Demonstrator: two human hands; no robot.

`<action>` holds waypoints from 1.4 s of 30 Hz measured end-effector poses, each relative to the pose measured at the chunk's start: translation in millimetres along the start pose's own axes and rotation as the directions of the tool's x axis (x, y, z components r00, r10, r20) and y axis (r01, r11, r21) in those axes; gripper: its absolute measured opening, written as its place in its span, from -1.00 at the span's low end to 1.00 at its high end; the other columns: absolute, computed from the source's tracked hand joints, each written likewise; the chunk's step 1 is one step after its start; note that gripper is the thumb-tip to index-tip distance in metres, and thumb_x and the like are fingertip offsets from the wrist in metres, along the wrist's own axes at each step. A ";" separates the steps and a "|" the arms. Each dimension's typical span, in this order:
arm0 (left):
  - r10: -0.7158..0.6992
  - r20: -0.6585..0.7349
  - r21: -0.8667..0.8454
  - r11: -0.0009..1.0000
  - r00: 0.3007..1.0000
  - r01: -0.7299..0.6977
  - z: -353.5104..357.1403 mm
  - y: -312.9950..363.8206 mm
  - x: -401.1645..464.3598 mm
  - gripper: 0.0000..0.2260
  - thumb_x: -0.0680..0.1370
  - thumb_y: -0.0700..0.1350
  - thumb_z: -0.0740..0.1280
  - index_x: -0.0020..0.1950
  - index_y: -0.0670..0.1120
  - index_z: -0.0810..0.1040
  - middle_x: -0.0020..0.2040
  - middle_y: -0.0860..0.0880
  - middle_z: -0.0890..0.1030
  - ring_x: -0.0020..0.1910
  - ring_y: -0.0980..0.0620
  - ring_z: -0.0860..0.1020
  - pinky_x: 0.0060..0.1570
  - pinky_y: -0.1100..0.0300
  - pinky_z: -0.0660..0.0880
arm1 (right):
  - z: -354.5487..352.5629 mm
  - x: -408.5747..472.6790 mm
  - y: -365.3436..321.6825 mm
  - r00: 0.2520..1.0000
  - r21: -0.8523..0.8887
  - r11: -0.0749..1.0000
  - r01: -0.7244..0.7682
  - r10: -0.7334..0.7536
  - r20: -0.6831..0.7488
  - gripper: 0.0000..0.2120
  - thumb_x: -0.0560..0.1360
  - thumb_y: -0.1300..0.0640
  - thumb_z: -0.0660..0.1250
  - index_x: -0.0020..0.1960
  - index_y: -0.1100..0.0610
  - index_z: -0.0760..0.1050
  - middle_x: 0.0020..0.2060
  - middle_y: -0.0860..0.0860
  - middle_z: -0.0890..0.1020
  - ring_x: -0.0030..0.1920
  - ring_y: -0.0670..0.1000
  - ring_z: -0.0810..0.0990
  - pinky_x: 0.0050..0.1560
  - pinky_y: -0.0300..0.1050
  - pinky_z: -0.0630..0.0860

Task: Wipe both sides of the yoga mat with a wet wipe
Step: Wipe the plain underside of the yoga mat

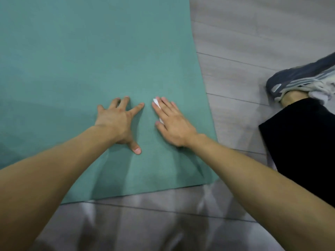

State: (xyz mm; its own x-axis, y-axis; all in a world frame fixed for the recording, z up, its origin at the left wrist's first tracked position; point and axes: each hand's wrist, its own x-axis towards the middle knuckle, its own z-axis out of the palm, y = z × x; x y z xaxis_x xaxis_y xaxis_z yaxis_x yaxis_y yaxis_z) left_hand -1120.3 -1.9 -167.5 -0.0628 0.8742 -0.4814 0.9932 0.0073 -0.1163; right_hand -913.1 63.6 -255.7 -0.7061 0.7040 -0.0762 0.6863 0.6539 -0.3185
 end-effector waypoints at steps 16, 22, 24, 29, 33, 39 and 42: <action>0.104 -0.236 -0.782 0.569 0.966 -0.252 -74.4 -31.9 -94.1 -0.54 0.51 0.05 0.56 0.38 0.08 0.55 0.16 0.08 0.69 0.07 0.04 0.70 0.12 0.05 0.65 | -176.5 -35.4 -115.0 0.990 0.342 0.929 -0.144 0.138 0.041 -0.77 0.46 0.19 0.54 0.09 0.00 0.70 -0.11 -0.07 0.64 -0.16 0.01 0.69 -0.21 -0.22 0.55; -0.092 -0.293 -0.867 0.445 0.952 -0.224 -55.7 -36.7 -99.7 -0.95 0.60 -0.12 0.48 0.04 -0.04 0.70 -0.22 -0.06 0.73 -0.27 0.00 0.71 -0.26 0.10 0.62 | -149.1 -21.9 -143.8 0.951 0.357 0.887 -0.294 0.310 0.012 -0.58 0.37 0.13 0.60 0.13 0.10 0.48 -0.01 0.00 0.62 -0.14 0.03 0.64 -0.20 -0.02 0.62; -0.155 -0.261 -0.895 0.409 0.953 -0.179 -46.7 -45.3 -99.9 -0.88 0.63 -0.07 0.44 -0.04 -0.09 0.70 -0.24 -0.05 0.73 -0.26 -0.02 0.71 -0.28 0.10 0.61 | -143.1 -18.8 -139.2 0.935 0.309 0.885 -0.349 0.353 0.045 -0.61 0.39 0.08 0.59 0.10 0.09 0.49 0.01 0.02 0.65 -0.14 0.09 0.69 -0.15 0.08 0.67; -0.229 -0.166 -0.943 0.320 0.959 -0.087 -30.3 -56.6 -98.9 -0.65 0.69 0.12 0.29 -0.03 -0.06 0.74 -0.14 -0.05 0.75 -0.18 -0.02 0.71 -0.13 0.04 0.66 | -155.0 -13.0 -138.4 0.921 0.424 0.828 -0.368 0.387 0.043 -0.81 0.57 -0.09 0.46 0.07 0.01 0.67 -0.21 -0.05 0.74 -0.18 -0.04 0.74 -0.13 -0.08 0.65; -0.225 -0.073 -0.927 0.374 0.972 0.017 -25.4 -56.6 -91.8 -0.51 0.71 0.23 0.12 0.05 -0.06 0.72 -0.01 -0.10 0.73 -0.08 -0.15 0.71 0.03 -0.11 0.69 | -165.5 -9.6 -146.2 0.889 0.458 0.768 -0.448 0.435 0.140 -0.56 0.52 0.02 0.47 0.34 0.06 0.44 0.09 -0.04 0.58 0.00 0.00 0.61 -0.11 -0.14 0.49; -0.263 -0.121 -0.873 0.487 0.957 0.023 -20.6 -57.8 -86.7 -0.76 0.66 -0.10 0.25 0.14 -0.17 0.67 -0.16 -0.17 0.72 -0.08 -0.23 0.71 0.05 -0.13 0.66 | -168.2 -9.6 -143.3 0.914 0.486 0.774 -0.405 0.349 0.206 -0.89 0.53 0.17 0.42 0.05 0.08 0.59 -0.19 -0.01 0.75 -0.17 0.02 0.73 -0.26 -0.18 0.47; -0.303 -0.145 -0.910 0.415 0.942 -0.006 -20.2 -64.8 -84.8 -0.86 0.61 -0.10 0.35 0.13 -0.02 0.66 -0.22 -0.06 0.72 -0.12 -0.11 0.72 0.01 -0.13 0.67 | -158.7 -8.7 -136.9 0.948 0.364 0.876 -0.316 0.282 0.147 -0.88 0.57 -0.01 0.46 0.00 0.03 0.71 -0.28 -0.09 0.65 -0.26 -0.05 0.58 -0.28 -0.20 0.43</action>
State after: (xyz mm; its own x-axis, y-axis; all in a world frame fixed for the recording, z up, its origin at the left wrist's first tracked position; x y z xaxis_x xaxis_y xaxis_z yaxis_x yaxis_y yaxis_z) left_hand -1177.4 -66.6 -101.6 -0.3459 0.8915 -0.2925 0.5020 0.4392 0.7450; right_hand -973.2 11.9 -61.4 -0.5020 0.8111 -0.3003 0.7610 0.2492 -0.5990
